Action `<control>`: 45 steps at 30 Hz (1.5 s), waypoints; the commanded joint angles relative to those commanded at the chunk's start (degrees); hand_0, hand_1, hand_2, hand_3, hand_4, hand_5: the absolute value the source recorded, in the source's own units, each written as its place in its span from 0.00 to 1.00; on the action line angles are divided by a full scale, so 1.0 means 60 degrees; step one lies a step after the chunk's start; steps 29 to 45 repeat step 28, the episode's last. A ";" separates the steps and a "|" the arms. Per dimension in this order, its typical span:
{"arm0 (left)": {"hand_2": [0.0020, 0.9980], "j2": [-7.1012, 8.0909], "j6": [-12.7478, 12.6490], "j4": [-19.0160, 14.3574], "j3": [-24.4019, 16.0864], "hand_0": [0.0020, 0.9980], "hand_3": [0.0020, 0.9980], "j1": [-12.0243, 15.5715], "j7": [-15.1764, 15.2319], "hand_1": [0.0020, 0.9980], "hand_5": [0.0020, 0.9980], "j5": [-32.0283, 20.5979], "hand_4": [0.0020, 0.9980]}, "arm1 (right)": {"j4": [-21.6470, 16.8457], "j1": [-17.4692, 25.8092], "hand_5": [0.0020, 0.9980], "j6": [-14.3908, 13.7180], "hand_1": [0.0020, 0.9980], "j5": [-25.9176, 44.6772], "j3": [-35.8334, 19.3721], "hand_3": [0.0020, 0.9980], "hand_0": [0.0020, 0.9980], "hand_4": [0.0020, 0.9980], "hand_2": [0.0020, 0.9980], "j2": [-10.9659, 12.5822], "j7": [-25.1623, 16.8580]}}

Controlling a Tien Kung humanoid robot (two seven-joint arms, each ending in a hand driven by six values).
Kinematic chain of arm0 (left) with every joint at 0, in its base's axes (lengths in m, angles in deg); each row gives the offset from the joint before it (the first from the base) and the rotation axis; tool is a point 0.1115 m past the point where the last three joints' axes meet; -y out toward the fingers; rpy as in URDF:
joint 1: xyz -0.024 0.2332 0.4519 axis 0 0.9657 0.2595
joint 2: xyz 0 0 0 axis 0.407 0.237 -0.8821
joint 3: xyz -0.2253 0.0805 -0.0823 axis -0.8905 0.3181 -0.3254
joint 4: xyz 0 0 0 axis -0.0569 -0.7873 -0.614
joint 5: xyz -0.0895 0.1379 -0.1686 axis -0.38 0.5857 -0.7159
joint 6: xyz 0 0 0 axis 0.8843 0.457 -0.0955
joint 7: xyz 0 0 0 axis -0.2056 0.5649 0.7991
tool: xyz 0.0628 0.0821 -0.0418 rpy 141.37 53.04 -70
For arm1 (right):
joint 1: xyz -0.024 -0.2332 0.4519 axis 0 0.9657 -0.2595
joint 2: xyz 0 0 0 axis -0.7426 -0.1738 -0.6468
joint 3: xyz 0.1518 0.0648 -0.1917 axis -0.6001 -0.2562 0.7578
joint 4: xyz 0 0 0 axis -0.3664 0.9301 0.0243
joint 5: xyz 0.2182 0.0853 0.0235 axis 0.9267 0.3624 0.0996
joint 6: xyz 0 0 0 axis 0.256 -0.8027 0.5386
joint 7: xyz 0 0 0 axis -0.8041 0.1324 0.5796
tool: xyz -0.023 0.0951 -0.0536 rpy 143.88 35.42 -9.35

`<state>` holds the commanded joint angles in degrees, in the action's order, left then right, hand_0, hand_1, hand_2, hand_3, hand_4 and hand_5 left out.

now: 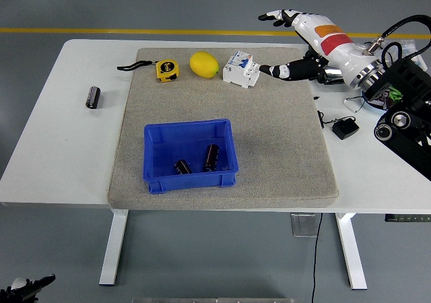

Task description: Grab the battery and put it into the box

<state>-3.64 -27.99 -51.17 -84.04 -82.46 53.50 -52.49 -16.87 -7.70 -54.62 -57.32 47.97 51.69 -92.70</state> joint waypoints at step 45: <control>0.79 0.0038 0.0021 -0.0014 -0.0409 0.76 0.60 0.0053 -0.0085 0.74 0.47 0.0550 0.62 | 0.0071 0.0052 0.33 0.0075 0.74 -0.0210 0.0064 0.83 0.74 0.89 0.80 -0.0075 0.0044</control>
